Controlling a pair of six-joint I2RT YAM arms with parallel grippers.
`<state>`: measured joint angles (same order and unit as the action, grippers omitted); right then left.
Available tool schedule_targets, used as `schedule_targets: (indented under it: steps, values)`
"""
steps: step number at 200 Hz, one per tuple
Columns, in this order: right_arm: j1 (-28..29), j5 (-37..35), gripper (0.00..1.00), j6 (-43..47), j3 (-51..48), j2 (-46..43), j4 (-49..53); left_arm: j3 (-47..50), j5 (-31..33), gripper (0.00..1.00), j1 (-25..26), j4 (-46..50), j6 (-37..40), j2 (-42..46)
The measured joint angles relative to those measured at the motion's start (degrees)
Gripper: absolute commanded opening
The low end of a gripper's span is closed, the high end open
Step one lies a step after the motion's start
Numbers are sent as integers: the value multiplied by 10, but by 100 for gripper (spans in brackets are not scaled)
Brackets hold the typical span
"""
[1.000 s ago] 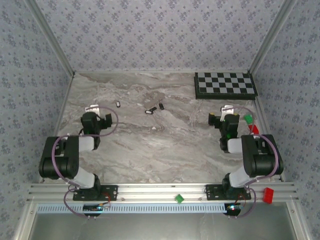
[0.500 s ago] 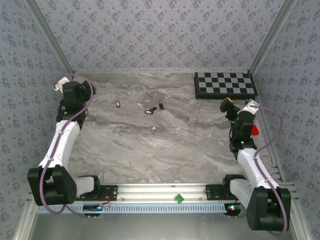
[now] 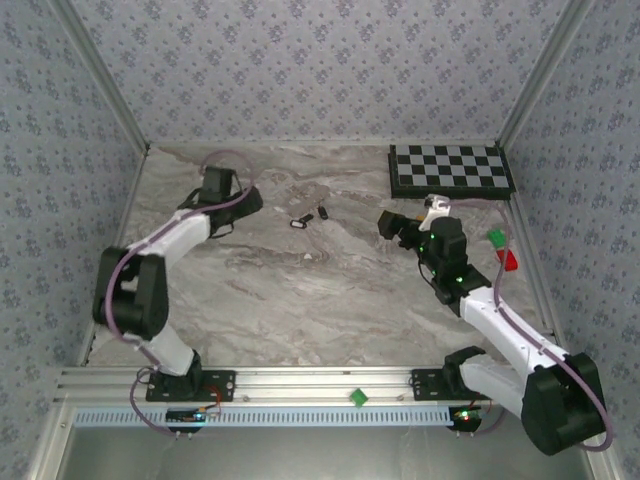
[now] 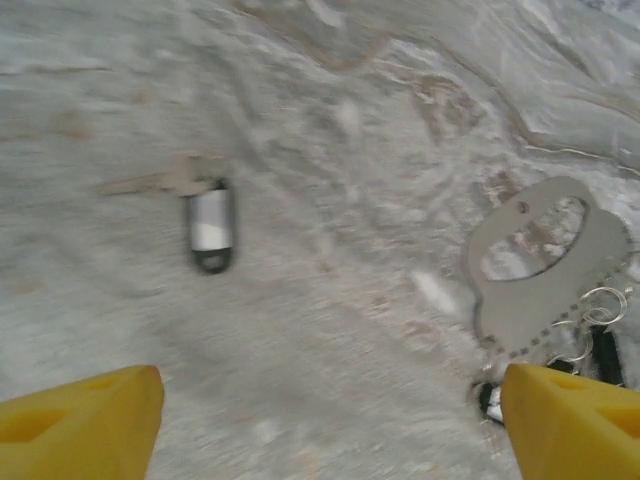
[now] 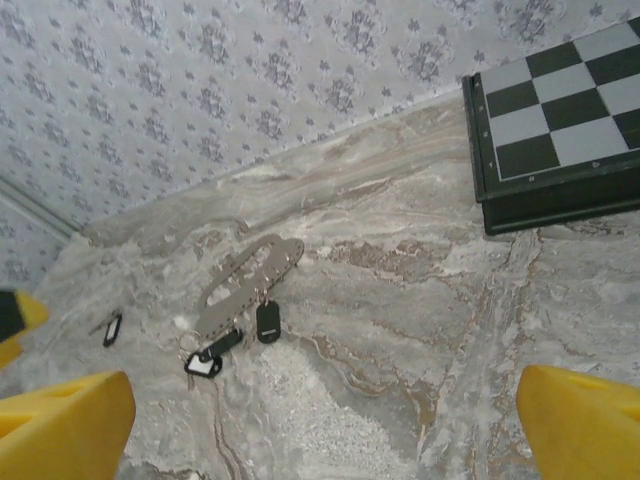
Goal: Put the keys on the keyring
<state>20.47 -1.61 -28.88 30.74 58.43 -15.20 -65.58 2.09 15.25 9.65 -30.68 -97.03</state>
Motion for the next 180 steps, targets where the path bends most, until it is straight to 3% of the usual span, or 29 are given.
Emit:
schedule_targets:
  steps: [17, 92, 136, 180]
  values:
    - [17, -21, 100, 4, -12, 19, -12, -74, -10, 62, 27, 14, 17, -69]
    - [42, -72, 99, 6, -20, 65, -16, -312, -42, 45, 102, 78, 56, -275]
    - [46, -76, 99, 6, -20, 70, -15, -398, -42, 22, 111, 128, 72, -340]
    - [50, -76, 99, 6, -20, 70, -15, -385, -43, 21, 106, 146, 71, -358]
